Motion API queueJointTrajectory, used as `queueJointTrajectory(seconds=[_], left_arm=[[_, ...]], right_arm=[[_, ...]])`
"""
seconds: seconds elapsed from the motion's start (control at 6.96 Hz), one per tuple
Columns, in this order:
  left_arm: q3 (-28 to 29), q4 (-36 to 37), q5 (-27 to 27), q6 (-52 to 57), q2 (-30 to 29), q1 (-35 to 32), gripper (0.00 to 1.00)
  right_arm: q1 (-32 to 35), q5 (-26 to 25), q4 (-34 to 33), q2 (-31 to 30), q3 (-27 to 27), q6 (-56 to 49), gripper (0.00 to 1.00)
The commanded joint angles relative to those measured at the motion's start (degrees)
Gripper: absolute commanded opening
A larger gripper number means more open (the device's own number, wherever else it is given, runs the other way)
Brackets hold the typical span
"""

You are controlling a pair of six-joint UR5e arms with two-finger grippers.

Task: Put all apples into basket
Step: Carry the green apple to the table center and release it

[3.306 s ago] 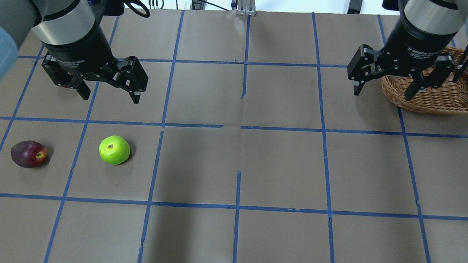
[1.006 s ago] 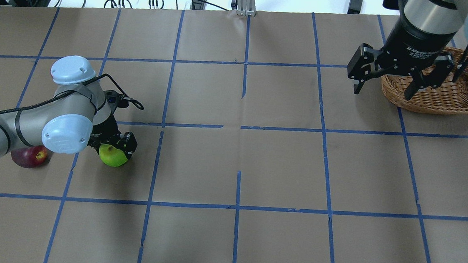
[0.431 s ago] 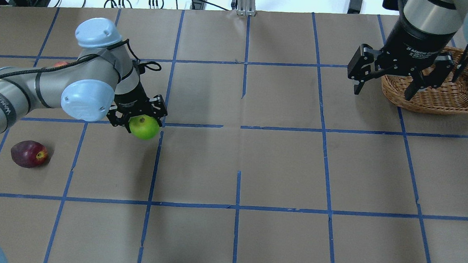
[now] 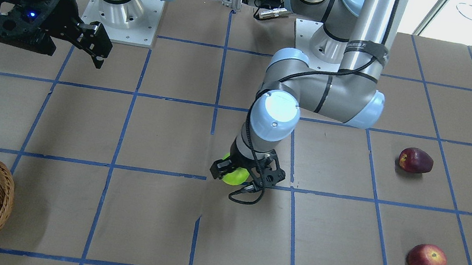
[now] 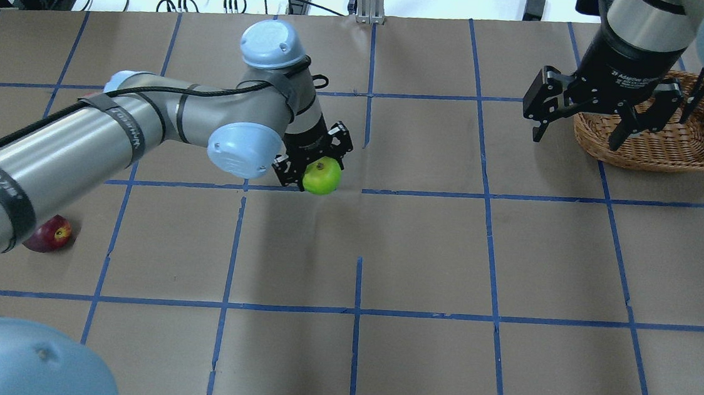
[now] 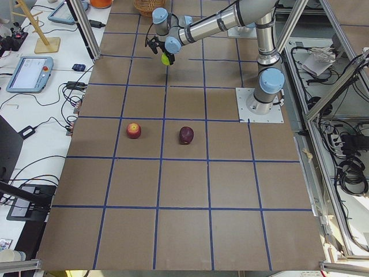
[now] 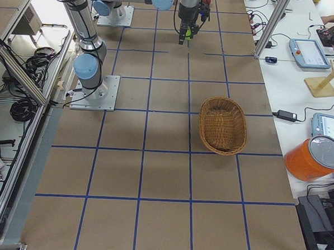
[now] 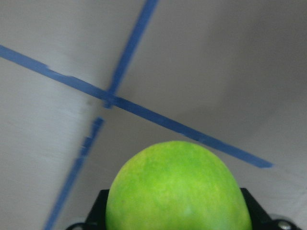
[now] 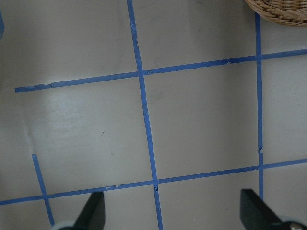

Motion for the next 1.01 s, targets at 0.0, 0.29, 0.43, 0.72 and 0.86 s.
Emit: queueJointTrajectory(seconds=[0.0, 0.29, 0.43, 0.72, 0.86], left_arm=[[0.4, 10.0, -1.2, -10.6, -6.3, -3.4, 0.37], [1.2, 10.0, -1.3, -10.3, -5.4, -3.2, 1.00], [1.9, 7.2, -1.2, -6.3, -3.1, -2.5, 1.00], [6.2, -10.7, -0.5, 9.5, 3.6, 4.0, 1.00], [5.8, -15.7, 4.1, 21.4, 7.1, 8.7, 1.00]], right_arm=[[0.0, -0.3, 0.2, -0.1, 0.0, -0.3, 1.00], [0.0, -0.1, -0.3, -0.3, 0.0, 0.1, 1.00], [0.1, -0.2, -0.2, 0.7, 0.0, 0.3, 1.00], [0.3, 0.6, -3.1, 2.8, 0.0, 0.2, 1.00], [2.9, 0.8, -4.9, 4.3, 1.3, 0.2, 1.00]])
